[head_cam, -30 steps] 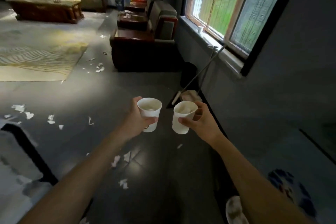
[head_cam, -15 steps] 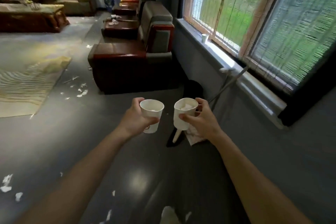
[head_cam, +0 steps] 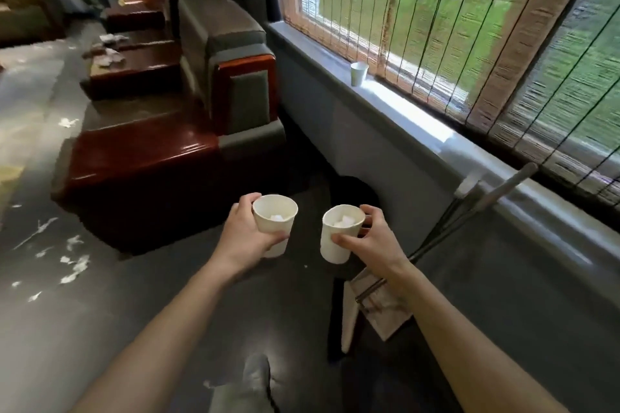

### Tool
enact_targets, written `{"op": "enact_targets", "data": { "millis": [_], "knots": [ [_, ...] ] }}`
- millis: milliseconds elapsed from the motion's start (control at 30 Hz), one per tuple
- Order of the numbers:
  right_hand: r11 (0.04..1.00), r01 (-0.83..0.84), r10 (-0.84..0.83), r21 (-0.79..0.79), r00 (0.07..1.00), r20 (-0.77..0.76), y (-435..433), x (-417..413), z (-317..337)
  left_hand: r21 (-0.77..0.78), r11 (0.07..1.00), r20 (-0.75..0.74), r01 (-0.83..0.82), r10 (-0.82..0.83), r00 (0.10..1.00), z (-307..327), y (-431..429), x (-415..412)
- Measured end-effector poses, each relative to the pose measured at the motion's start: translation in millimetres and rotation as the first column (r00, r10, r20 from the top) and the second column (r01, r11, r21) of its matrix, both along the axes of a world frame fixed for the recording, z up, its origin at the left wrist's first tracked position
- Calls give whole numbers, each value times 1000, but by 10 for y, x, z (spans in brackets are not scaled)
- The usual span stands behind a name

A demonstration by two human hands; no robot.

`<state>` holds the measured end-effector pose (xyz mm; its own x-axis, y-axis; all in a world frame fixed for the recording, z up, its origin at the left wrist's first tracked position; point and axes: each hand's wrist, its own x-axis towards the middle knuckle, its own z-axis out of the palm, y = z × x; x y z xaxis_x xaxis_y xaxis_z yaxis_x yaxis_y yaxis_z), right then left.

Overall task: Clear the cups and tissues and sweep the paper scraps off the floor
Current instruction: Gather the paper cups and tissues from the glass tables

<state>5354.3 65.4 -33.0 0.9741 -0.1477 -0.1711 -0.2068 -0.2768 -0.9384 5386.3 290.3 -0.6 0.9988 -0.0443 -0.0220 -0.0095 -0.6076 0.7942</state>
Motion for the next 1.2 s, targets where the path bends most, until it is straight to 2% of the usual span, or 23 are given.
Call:
{"op": "enact_targets", "data": {
  "millis": [133, 367, 467, 567, 767, 867, 933, 1000, 1100, 1200],
  "knots": [
    [982, 185, -183, 33, 981, -66, 66, 921, -251, 44, 977, -89, 211, -207, 974, -187, -60, 1356],
    [882, 470, -456, 22, 866, -206, -324, 1898, -616, 98, 846, -254, 525, -488, 835, -650, -792, 3027],
    [834, 552, -533, 4, 807, -254, -594, 2424, -962, 138, 777, -293, 615, -561, 774, -1068, -1165, 3630],
    [795, 607, -580, -21, 749, -320, -831, 2985, -1506, 143, 748, -359, 649, -571, 738, -1658, -1561, 4200],
    [767, 635, -614, -94, 683, -395, -1261, 3921, -2691, 76, 685, -439, 725, -630, 641, -2818, -2330, 5089],
    [775, 612, -622, -160, 691, -369, -1461, 4235, -3164, 90, 685, -454, 723, -618, 642, -3304, -2570, 5355],
    [788, 585, -610, -194, 697, -377, -1549, 4414, -3458, 86, 625, -487, 776, -653, 580, -3654, -2675, 5523],
    [806, 552, -590, -215, 716, -373, -1622, 4554, -3693, 101, 524, -521, 845, -696, 494, -3945, -2763, 5702],
    [794, 580, -601, -183, 706, -374, -1658, 4647, -3785, 138, 408, -530, 902, -739, 415, -4069, -2857, 5901],
    [807, 565, -577, -172, 694, -431, -1589, 4651, -3461, 164, 356, -511, 920, -767, 388, -3753, -2881, 5990]
  ]
}}
